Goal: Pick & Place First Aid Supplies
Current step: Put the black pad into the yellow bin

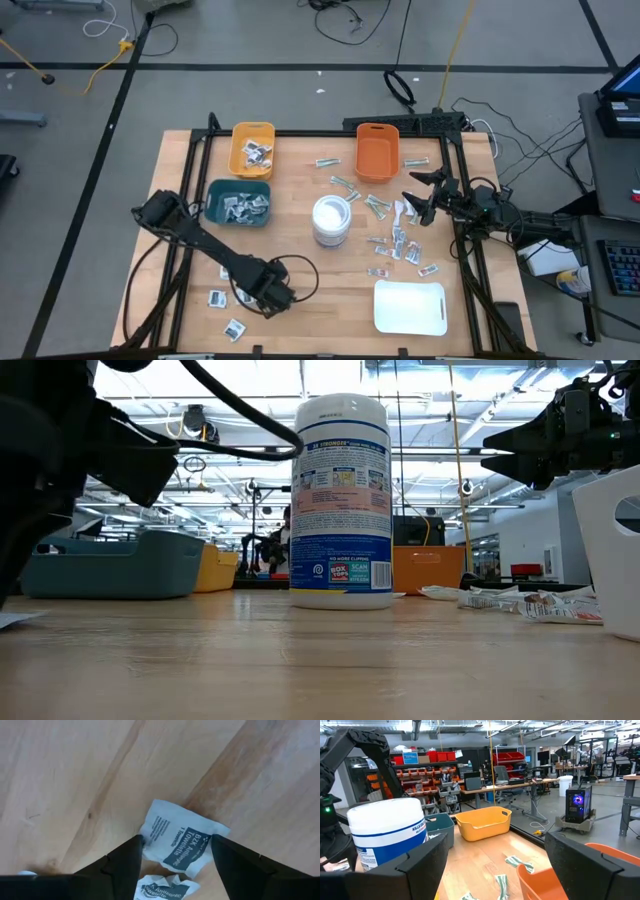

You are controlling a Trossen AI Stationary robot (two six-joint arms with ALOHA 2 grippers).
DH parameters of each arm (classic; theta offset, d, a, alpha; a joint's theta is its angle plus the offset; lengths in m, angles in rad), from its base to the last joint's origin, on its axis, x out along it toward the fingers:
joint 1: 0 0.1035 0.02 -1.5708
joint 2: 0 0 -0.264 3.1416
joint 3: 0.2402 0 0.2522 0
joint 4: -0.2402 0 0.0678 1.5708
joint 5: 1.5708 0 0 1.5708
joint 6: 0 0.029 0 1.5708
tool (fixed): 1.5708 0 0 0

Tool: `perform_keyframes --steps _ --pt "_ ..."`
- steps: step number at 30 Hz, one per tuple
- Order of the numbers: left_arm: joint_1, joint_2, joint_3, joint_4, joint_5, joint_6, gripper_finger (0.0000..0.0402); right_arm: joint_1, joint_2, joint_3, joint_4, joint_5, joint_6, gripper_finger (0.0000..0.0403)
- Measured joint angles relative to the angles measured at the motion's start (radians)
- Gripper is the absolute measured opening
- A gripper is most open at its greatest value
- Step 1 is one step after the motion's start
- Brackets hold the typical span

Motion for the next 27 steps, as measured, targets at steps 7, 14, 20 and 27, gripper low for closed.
perform_keyframes --steps 7,14,20,27 --pt "0.002 0.0 0.0 0.001 0.013 0.042 0.0141 0.0 0.0 0.0 0.0 0.0 0.0 0.0322" --pt "0.042 -0.024 -0.002 0.0 0.014 0.033 0.0028 0.0 0.0 0.0 0.0 0.0 0.0 0.0321" --pt "0.097 -0.123 -0.002 -0.01 0.06 0.043 0.0019 0.0 0.0 0.0 0.0 0.0 0.0 0.0323" --pt "0.164 -0.258 -0.002 -0.105 0.062 0.098 0.001 0.0 0.0 0.0 0.0 0.0 0.0 0.0323"
